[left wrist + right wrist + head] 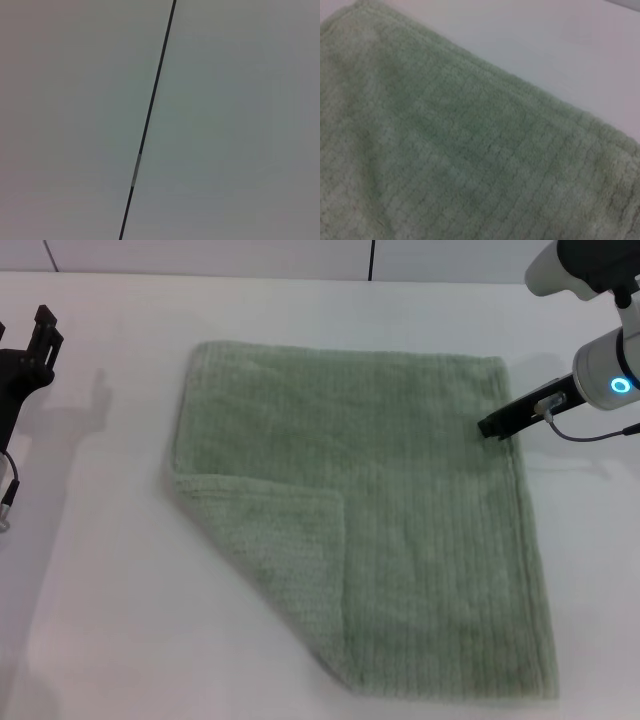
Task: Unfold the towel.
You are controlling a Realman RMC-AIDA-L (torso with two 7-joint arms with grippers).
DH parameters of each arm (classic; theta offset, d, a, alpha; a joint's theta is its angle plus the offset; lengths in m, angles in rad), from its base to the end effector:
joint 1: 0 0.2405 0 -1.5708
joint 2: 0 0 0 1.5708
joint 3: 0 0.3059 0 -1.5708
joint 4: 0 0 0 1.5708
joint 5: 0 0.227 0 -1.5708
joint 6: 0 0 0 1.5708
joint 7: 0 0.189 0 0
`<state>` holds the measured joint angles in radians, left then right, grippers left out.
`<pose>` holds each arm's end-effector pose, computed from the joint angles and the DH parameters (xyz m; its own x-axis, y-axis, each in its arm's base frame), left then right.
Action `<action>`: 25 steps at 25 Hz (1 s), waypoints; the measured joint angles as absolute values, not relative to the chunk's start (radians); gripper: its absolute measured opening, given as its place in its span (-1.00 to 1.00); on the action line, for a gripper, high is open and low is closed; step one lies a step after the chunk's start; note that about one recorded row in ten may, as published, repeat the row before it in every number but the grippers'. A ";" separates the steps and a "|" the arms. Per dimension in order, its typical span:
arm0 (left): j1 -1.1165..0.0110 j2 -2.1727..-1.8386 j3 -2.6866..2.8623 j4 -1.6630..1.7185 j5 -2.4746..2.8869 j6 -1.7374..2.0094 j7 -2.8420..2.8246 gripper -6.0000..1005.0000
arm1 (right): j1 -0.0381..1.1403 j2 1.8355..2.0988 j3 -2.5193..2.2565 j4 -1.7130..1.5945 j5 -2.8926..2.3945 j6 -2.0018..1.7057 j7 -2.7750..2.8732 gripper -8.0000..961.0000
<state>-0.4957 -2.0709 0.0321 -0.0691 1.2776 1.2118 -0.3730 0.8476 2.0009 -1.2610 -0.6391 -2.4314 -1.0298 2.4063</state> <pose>-0.3945 0.4069 -0.0260 0.5452 -0.0403 0.8373 0.8366 -0.0375 -0.5465 0.2730 0.4944 -0.0913 0.6878 -0.7258 -0.0101 -0.6401 -0.5999 -0.4800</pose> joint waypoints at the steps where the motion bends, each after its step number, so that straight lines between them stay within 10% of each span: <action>1: -0.496 -2.071 0.032 -0.070 1.277 1.212 -0.376 0.30 | 0.851 2.000 -1.261 -0.632 -2.431 -1.028 2.403 -0.98; 25: -0.500 -2.071 0.038 -0.078 1.285 1.228 -0.393 0.30 | 0.891 1.990 -1.259 -0.543 -2.431 -0.989 2.384 -0.98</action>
<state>-0.5001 -2.0706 0.0378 -0.0783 1.2846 1.2279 -0.3933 0.8913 1.9895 -1.2595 -0.5432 -2.4314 -0.9893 2.3843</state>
